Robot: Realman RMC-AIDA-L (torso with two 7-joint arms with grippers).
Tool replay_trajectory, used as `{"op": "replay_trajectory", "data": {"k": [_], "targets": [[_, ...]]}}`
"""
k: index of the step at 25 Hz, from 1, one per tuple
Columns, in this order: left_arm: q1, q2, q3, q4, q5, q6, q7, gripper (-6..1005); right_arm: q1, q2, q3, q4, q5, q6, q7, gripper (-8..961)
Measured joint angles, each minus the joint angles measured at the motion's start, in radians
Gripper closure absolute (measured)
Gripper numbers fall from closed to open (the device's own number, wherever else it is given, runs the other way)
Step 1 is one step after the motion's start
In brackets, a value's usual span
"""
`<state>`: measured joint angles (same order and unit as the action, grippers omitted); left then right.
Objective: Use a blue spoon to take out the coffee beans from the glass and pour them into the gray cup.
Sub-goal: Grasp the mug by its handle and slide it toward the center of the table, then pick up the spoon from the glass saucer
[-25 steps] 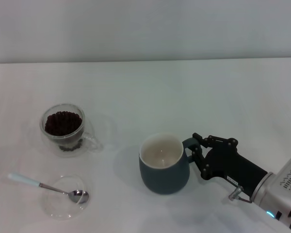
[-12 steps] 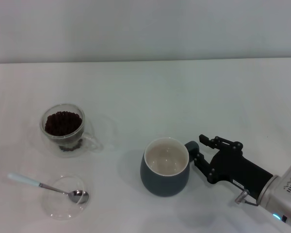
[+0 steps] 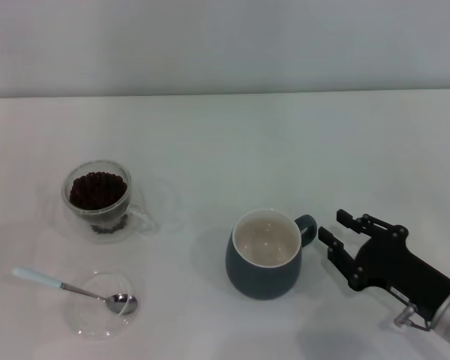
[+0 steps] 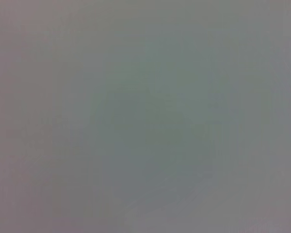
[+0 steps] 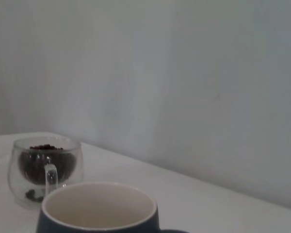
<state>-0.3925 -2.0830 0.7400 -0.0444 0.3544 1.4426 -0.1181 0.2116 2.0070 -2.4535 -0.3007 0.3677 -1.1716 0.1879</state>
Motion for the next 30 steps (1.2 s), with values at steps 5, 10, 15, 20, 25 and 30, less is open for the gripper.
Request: {"op": "replay_trajectory", "data": {"k": [5,10,15,20,25,30], "targets": [[-0.001,0.001,-0.001,0.001,-0.002,0.001,0.000,107,-0.018,0.002,-0.009,0.054,-0.004,-0.097,-0.003,559],[-0.002,0.000,0.001,0.001,0.000,0.001,-0.001,106,-0.033,0.000,0.001,0.094,0.001,-0.142,-0.004,559],[0.007,-0.002,0.005,-0.007,0.004,0.001,-0.053,106,-0.051,0.001,0.079,0.131,0.006,-0.235,-0.001,559],[0.036,-0.004,0.008,-0.010,0.033,0.029,-0.148,109,-0.057,-0.001,0.198,0.172,0.006,-0.308,0.029,558],[0.070,-0.005,0.009,-0.040,0.089,0.126,-0.267,112,-0.043,-0.005,0.265,0.217,0.006,-0.369,0.038,558],[0.096,-0.005,0.007,-0.084,0.102,0.218,-0.454,112,-0.028,-0.015,0.347,0.245,0.007,-0.387,0.043,558]]}}
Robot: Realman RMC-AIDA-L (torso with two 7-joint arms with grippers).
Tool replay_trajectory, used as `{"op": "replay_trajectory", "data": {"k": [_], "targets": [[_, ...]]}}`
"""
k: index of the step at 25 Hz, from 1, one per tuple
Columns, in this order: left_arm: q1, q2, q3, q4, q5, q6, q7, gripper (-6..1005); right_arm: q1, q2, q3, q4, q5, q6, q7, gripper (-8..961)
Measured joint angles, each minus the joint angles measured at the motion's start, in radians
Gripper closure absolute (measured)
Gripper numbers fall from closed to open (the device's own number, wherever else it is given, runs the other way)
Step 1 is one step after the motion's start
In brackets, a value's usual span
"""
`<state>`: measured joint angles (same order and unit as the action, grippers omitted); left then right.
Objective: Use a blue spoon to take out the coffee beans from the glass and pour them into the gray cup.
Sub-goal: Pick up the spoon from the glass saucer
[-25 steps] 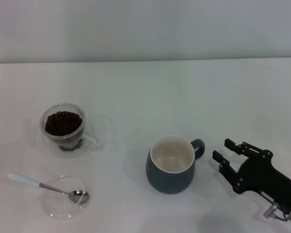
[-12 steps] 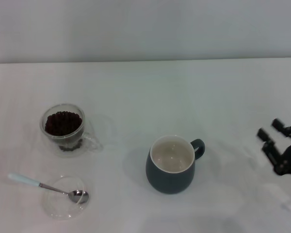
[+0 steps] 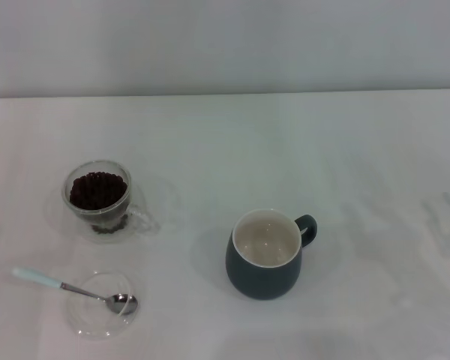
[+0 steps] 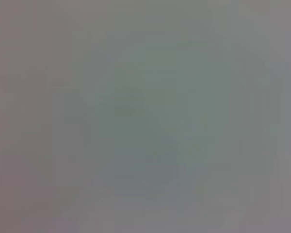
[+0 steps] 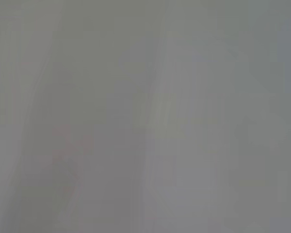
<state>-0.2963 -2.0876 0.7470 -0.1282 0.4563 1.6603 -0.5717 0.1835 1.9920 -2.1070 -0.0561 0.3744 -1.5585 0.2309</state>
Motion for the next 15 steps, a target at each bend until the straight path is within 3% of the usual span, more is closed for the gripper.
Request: {"op": "replay_trajectory", "data": {"k": [3,8,15], "targets": [[0.027,0.000,0.001,-0.005,0.024,0.012,-0.156,111,-0.003,-0.012,0.077,0.002,0.000,-0.016,0.003,558],[0.062,0.003,0.002,-0.028,0.103,0.002,-0.453,111,-0.002,-0.030,0.116,0.002,0.000,-0.018,0.012,558],[0.091,0.002,0.056,-0.076,0.145,-0.026,-0.685,112,0.003,-0.047,0.151,0.000,0.001,-0.021,0.017,558]]}}
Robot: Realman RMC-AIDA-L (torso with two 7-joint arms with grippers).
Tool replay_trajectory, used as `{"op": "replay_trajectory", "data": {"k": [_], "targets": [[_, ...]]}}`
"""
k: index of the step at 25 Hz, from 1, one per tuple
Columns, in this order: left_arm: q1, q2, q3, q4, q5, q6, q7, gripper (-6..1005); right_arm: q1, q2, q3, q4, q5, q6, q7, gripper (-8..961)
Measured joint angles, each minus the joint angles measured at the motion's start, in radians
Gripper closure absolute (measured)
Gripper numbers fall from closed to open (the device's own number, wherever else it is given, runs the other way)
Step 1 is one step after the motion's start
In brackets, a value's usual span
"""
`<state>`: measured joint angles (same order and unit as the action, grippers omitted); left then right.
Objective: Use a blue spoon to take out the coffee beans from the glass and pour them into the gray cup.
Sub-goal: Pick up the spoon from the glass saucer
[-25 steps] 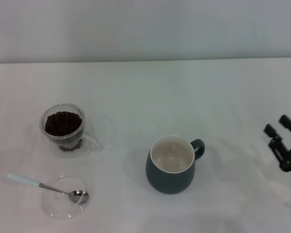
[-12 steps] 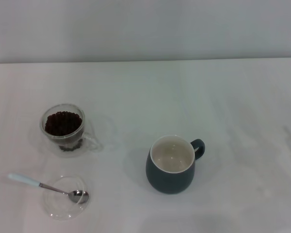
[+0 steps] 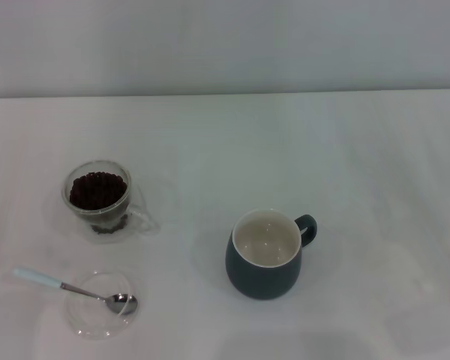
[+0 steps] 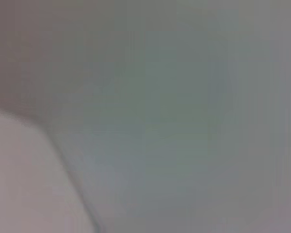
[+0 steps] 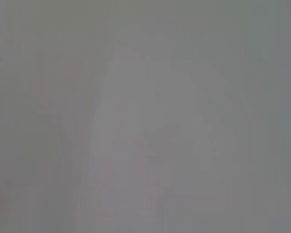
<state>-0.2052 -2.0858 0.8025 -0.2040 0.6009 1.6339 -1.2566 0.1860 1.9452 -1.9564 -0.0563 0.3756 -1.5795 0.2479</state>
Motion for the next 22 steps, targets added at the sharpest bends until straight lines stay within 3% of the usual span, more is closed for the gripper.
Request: {"op": "replay_trajectory", "data": {"k": [4,13,22], "targets": [[0.008,0.001,0.054,-0.007,0.003,-0.060,-0.091,112,0.006,-0.006,0.042,0.001,0.000,-0.028,-0.001,559],[-0.012,0.002,0.218,0.002,0.007,-0.104,-0.104,111,0.021,-0.007,0.135,0.000,0.000,-0.044,-0.049,558],[-0.056,0.003,0.272,0.005,0.020,-0.140,-0.096,112,0.033,0.003,0.144,-0.006,0.000,-0.045,-0.084,559]]}}
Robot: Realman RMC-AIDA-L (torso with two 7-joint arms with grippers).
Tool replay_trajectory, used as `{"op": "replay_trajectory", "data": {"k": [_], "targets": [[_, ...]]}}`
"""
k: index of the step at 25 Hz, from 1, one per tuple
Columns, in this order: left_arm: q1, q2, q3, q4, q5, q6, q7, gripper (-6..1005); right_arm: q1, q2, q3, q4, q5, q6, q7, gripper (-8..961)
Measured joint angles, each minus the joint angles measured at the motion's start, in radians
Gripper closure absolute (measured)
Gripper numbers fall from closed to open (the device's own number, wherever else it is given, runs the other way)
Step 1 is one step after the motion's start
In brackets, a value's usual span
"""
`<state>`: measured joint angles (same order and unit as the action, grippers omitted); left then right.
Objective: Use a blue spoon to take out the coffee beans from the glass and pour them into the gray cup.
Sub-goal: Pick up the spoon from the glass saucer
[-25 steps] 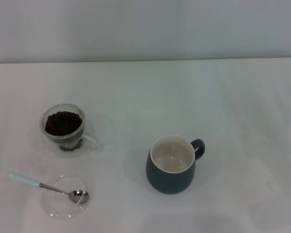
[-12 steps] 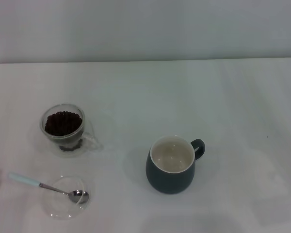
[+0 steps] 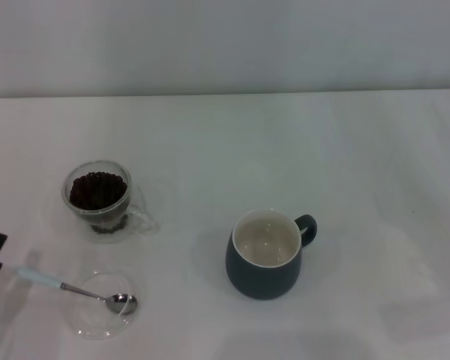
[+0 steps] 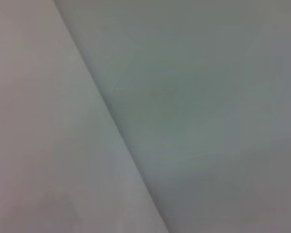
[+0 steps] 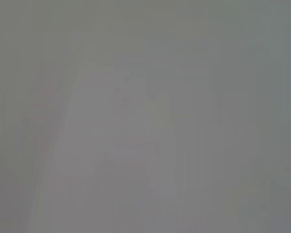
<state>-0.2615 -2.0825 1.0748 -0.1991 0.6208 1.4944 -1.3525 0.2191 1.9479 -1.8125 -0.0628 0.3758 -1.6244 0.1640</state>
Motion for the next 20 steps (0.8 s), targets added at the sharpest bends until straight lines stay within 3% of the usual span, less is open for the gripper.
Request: {"op": "replay_trajectory", "data": {"k": [12,20], "targets": [[-0.029,-0.013,0.000,0.006,0.091,-0.061,0.028,111,0.009,0.037,0.000,0.000,0.019,0.005,-0.073,558],[-0.024,-0.016,-0.002,0.003,0.125,-0.054,0.064,112,0.024,0.040,0.000,0.004,0.023,0.030,-0.076,558]]}}
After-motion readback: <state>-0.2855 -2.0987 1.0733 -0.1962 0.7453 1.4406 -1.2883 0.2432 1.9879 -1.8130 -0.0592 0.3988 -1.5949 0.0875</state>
